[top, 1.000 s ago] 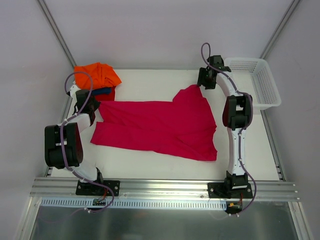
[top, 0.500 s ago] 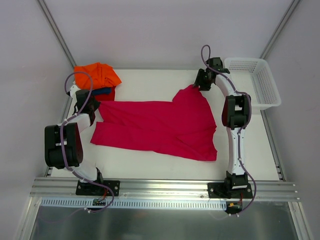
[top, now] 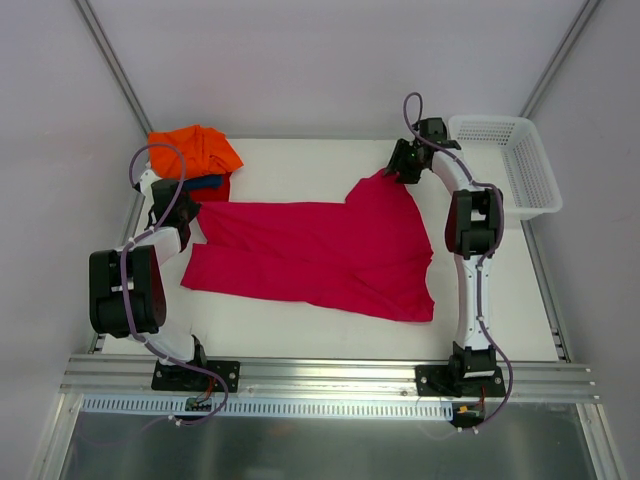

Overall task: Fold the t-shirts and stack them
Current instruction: Fold the tshirt

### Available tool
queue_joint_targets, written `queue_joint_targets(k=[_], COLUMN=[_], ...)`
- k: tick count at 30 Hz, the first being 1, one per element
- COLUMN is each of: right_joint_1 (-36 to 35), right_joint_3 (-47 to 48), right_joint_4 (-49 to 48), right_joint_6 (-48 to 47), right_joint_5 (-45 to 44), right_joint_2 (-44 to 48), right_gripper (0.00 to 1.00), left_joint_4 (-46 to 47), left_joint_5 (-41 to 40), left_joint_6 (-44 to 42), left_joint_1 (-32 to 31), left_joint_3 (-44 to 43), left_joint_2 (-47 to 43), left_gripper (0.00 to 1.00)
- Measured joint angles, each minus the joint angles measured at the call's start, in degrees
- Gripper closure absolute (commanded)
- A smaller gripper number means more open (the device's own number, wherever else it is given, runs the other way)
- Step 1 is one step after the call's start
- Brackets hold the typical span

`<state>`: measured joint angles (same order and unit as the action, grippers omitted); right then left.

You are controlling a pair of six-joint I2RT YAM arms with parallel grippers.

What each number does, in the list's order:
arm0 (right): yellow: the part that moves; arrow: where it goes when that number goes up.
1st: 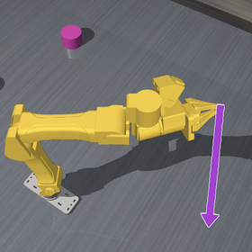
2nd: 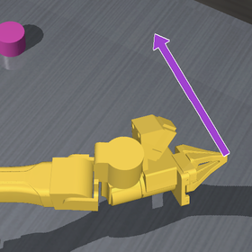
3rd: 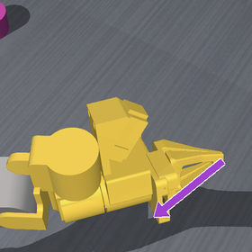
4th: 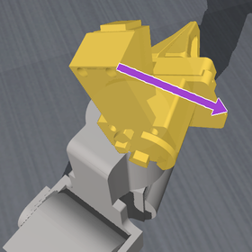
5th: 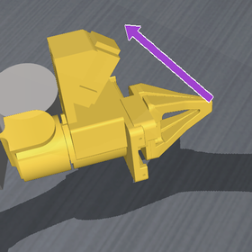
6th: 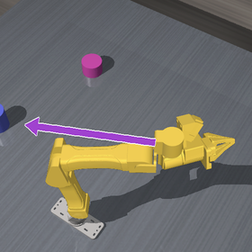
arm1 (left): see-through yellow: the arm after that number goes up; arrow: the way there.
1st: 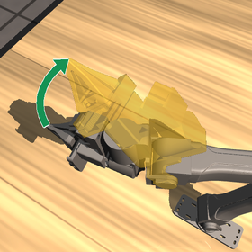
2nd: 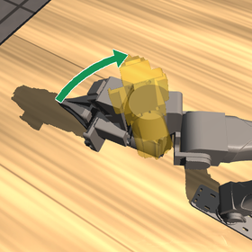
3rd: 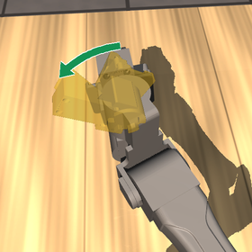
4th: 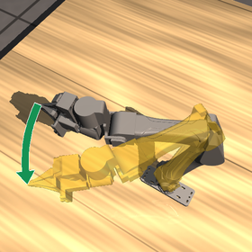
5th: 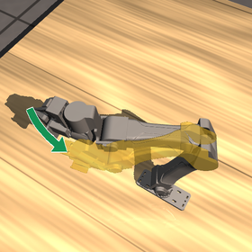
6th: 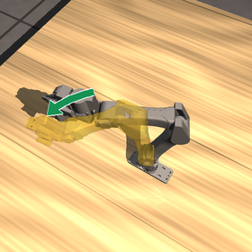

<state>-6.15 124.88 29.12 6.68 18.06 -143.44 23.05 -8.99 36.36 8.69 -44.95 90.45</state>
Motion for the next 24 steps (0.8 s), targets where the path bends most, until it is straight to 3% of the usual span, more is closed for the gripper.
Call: queue_joint_targets(k=[24], right_joint_1=[3.7], right_joint_3=[0.7], right_joint_4=[-1.7], right_joint_6=[-3.0], right_joint_5=[-0.9], right_joint_2=[0.6], right_gripper=[0.43], left_joint_4=[0.2], left_joint_5=[1.0], left_joint_6=[0.0], left_joint_1=[0.0], left_joint_3=[0.0], left_joint_2=[0.3], left_gripper=[1.0])
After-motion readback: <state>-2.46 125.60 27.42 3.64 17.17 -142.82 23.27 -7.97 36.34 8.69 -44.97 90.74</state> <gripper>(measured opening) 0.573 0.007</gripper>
